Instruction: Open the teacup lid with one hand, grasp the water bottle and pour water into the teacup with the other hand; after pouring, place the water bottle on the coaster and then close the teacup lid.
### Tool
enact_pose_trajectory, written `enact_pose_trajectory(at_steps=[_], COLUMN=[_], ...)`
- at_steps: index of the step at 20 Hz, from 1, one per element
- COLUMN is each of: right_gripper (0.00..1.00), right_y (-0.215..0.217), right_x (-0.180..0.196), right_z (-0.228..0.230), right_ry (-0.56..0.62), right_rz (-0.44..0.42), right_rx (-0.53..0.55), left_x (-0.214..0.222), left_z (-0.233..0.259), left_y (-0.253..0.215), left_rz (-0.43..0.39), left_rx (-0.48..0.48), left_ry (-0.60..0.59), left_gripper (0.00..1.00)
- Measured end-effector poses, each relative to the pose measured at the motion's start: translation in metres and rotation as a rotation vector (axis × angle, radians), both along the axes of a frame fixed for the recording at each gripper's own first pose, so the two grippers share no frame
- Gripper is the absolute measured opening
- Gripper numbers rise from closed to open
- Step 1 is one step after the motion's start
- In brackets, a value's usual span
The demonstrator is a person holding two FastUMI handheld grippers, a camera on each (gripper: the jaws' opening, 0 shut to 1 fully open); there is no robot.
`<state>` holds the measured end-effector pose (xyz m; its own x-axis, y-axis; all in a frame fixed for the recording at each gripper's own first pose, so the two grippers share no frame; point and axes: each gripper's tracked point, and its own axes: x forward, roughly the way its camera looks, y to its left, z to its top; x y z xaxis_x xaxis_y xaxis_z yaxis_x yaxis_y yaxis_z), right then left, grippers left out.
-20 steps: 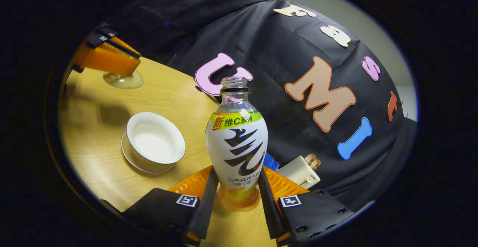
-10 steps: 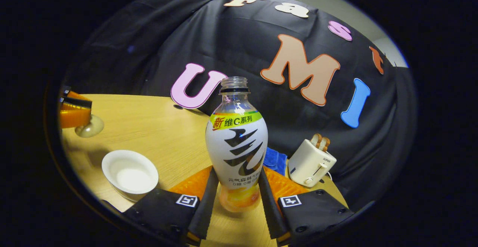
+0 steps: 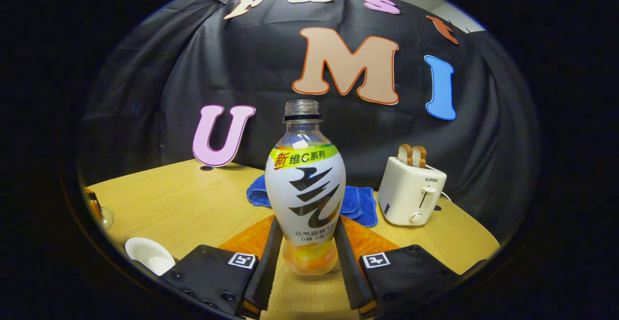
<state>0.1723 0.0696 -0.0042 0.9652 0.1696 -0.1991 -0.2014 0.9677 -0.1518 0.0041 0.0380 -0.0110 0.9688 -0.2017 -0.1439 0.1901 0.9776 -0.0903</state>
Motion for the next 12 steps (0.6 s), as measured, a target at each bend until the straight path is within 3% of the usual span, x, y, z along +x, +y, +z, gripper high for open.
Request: enact_pose_trajectory(at_steps=[4, 12], right_gripper=[0.65, 0.65], right_y=[-0.001, -0.022], right_x=[0.016, 0.046], right_z=[-0.005, -0.03], right_ry=[-0.01, 0.038], right_rz=[-0.005, -0.102], right_rx=[0.038, 0.115], left_x=[0.0, 0.0], left_z=[-0.001, 0.0], left_y=[0.0, -0.001], left_rz=[-0.004, -0.02], left_rx=[0.001, 0.005], left_ry=[0.002, 0.001], left_gripper=[0.23, 0.23])
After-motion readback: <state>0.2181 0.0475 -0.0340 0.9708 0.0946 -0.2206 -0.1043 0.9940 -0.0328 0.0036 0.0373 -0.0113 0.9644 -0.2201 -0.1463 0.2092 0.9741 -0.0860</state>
